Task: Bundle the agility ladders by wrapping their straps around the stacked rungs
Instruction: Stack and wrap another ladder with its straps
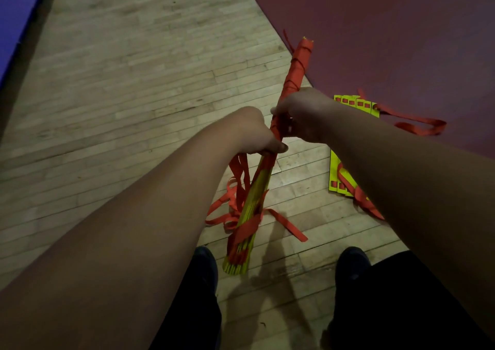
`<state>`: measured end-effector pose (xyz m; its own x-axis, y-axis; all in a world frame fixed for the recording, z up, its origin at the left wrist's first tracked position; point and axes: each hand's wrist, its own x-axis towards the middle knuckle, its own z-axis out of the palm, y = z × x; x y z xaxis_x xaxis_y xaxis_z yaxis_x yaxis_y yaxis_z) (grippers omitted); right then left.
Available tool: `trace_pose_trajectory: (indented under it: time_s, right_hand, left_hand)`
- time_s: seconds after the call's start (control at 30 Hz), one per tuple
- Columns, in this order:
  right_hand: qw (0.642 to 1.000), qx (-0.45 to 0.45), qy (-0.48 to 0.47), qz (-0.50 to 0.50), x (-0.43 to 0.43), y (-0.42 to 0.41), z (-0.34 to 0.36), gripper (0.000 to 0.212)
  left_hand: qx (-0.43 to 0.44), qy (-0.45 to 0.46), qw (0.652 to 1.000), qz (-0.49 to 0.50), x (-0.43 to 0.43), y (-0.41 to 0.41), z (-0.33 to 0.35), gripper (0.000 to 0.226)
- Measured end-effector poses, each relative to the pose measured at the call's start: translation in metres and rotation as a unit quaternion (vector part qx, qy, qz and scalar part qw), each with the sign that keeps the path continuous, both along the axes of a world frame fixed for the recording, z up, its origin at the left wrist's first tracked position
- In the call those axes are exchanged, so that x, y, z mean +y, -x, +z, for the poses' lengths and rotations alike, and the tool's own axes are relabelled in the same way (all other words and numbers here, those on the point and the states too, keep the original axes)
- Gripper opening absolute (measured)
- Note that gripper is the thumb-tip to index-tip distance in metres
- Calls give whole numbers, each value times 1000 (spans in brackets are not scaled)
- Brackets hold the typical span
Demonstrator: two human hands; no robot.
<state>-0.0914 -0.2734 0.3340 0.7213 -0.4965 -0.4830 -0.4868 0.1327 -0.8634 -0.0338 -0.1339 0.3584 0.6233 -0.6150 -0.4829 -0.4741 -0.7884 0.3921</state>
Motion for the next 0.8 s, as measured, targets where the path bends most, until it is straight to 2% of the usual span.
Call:
trace_pose_trajectory:
  time_s: [0.1,0.17,0.3,0.4,0.47,0.6,0.73,0.8]
  right_hand:
    - [997,-56,-48,-23,-4,5,0,25]
    - [984,-107,-132,-48,-6,7,3,26]
    - [902,-244,-346,-84,-11,11,16,25]
    - [859,-286,-417,-81,-9,12,26,37]
    - [867,-277,-406,-85,-8,10,27,34]
    - [909,-212,-347,-92,-12,9,16,8]
    - [950,-133,-254,-127,-14,2,1,2]
    - [969,-105,-181,-134,-13,-2,-6,14]
  left_hand:
    - [89,34,995,29,5,-13,5,51]
    - [179,75,981,32,9,-15,7,45]
    - [317,184,930,2,13,-11,11,24]
    - [343,203,917,-18,11,-9,14,23]
    - [324,187,927,-23,10,-11,14,25]
    - [226,143,963,-12,9,-15,11,33]
    - [148,93,985,-11,7,-13,4,37]
    - [126,70,989,-30,5,-10,1,36]
